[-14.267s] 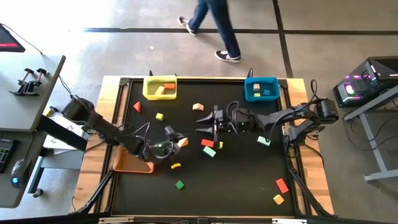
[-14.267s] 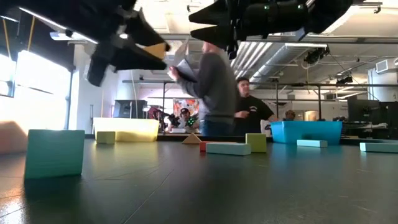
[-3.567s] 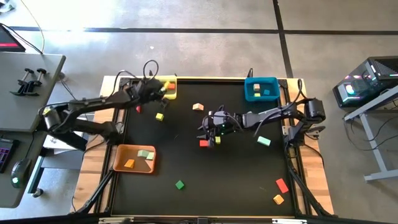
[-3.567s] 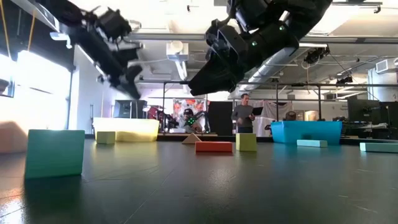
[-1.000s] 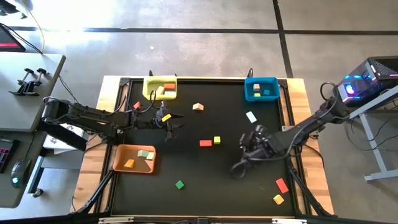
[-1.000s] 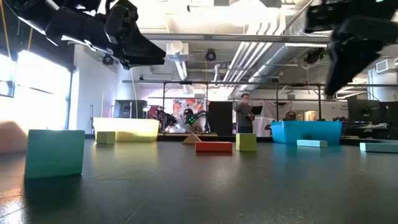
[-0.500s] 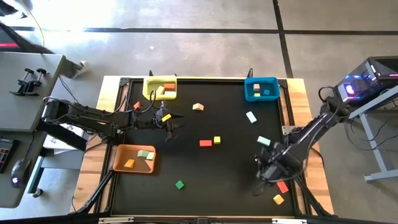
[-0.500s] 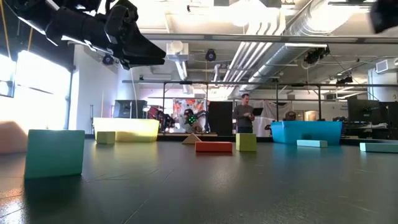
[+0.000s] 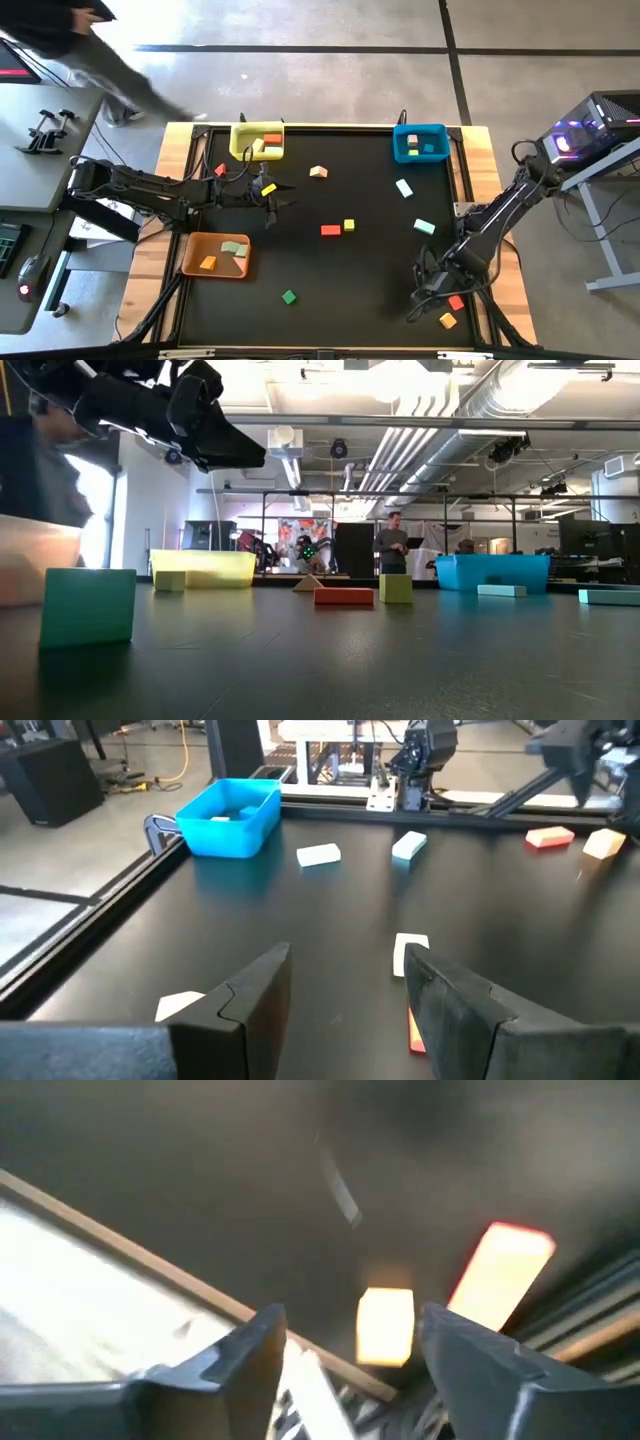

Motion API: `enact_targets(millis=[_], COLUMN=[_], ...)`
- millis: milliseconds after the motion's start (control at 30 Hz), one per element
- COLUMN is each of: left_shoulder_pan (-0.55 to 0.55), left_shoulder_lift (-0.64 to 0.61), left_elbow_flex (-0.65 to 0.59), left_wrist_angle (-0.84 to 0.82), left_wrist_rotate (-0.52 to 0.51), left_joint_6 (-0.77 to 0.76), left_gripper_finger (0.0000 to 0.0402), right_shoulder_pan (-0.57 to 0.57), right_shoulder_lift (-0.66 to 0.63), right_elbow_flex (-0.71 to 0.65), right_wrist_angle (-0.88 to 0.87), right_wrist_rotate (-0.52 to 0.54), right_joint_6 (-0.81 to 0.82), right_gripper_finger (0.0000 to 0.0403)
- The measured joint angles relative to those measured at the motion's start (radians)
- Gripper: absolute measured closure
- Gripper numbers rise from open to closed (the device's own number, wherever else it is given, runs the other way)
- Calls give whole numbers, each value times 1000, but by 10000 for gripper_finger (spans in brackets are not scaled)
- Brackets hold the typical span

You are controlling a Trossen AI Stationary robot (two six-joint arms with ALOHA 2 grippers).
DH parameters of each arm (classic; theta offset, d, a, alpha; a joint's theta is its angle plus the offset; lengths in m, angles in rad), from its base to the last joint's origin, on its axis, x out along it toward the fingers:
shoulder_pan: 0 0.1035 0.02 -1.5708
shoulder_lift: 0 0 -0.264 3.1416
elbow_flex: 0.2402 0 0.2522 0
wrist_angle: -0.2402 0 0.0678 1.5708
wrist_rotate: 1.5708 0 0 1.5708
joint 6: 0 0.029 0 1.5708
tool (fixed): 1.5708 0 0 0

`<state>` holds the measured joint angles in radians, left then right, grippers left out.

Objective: Sort blocks by size
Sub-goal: Put the yellow wooden block into the blue bin

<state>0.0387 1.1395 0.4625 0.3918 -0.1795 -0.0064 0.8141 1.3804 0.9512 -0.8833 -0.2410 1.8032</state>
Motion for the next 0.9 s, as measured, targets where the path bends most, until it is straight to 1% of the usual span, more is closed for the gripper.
enact_targets(millis=[133, 200, 333, 567, 700, 900], left_shoulder_pan=[0, 0, 0, -3, -2, -2], left_shoulder_lift=[6, 14, 47, 120, 147, 157], left_elbow_flex=[0, 0, 2, 2, 2, 2], left_wrist_angle=[-4, -9, -7, 17, 30, 33], left_wrist_rotate=[0, 0, 0, 1, 1, 1], left_joint_6=[10, 10, 16, 26, 25, 19], left_gripper_finger=[223, 223, 223, 223, 223, 223], right_shoulder_pan=[30, 43, 62, 63, 64, 64], right_shoulder_lift=[6, 29, 105, 229, 299, 377], right_elbow_flex=[0, 0, 0, 0, 0, 0], right_wrist_angle=[35, 28, 36, 144, 145, 153], right_wrist_rotate=[-30, -74, -176, -265, -339, -347], right_joint_6=[94, 129, 145, 89, 18, -94], right_gripper_finger=[134, 121, 115, 116, 116, 118])
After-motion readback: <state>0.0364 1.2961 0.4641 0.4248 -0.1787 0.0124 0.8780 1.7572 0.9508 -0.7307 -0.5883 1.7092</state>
